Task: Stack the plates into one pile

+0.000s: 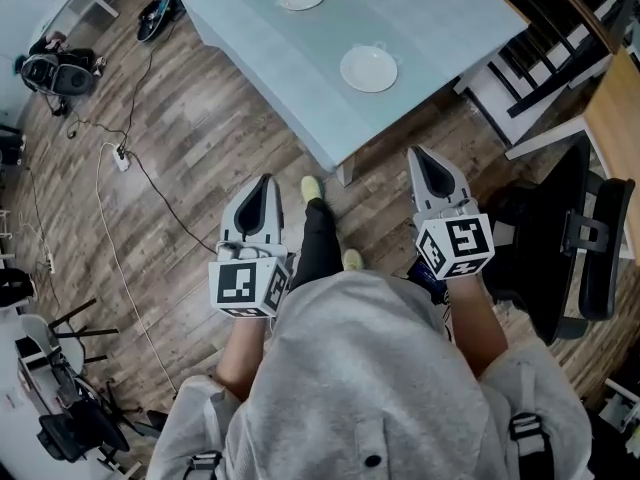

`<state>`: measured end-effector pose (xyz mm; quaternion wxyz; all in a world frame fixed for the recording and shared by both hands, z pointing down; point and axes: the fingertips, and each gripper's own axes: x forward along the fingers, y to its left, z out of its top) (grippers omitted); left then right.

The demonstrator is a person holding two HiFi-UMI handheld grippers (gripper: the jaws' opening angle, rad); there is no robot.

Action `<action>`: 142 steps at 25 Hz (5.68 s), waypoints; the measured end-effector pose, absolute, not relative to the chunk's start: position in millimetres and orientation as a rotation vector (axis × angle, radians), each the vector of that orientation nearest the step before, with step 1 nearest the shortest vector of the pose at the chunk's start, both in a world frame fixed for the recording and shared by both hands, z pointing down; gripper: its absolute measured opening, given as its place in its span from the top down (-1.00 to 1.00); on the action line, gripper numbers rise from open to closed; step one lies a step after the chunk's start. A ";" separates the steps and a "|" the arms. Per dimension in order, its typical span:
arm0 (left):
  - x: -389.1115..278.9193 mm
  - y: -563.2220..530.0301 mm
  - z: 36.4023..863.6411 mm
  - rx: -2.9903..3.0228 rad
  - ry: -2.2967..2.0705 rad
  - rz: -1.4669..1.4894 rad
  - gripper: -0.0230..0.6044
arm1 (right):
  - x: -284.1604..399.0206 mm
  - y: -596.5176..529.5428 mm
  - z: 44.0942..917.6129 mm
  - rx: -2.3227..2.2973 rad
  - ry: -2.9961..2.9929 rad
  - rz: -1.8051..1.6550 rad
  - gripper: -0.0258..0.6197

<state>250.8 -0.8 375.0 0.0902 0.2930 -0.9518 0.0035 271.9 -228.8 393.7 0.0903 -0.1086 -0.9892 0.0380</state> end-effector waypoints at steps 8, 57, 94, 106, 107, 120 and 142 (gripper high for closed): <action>173.4 -17.8 376.7 0.941 -2.790 0.018 0.87 | 210.5 -241.7 395.5 -0.262 -2.922 0.110 0.84; -207.9 -137.8 480.4 1.325 -2.458 0.545 0.79 | -5.4 -321.9 422.6 0.127 -2.799 0.136 0.84; -305.2 -166.2 644.2 1.345 -1.851 1.478 0.72 | -28.2 -332.2 485.6 0.100 -2.643 0.108 0.84; -320.1 -162.1 581.2 1.286 -2.116 1.376 0.82 | -24.7 -336.4 459.2 0.172 -2.710 0.076 0.84; -319.8 -161.1 574.5 1.279 -2.145 1.369 0.83 | -22.9 -336.5 456.5 0.180 -2.717 0.074 0.84; -283.6 -162.7 531.4 1.290 -2.291 1.237 0.84 | 38.5 -348.7 428.2 0.329 -2.781 0.061 0.84; -167.5 -176.6 480.2 1.392 -2.356 1.231 0.84 | 107.2 -340.2 405.9 0.323 -2.850 0.019 0.84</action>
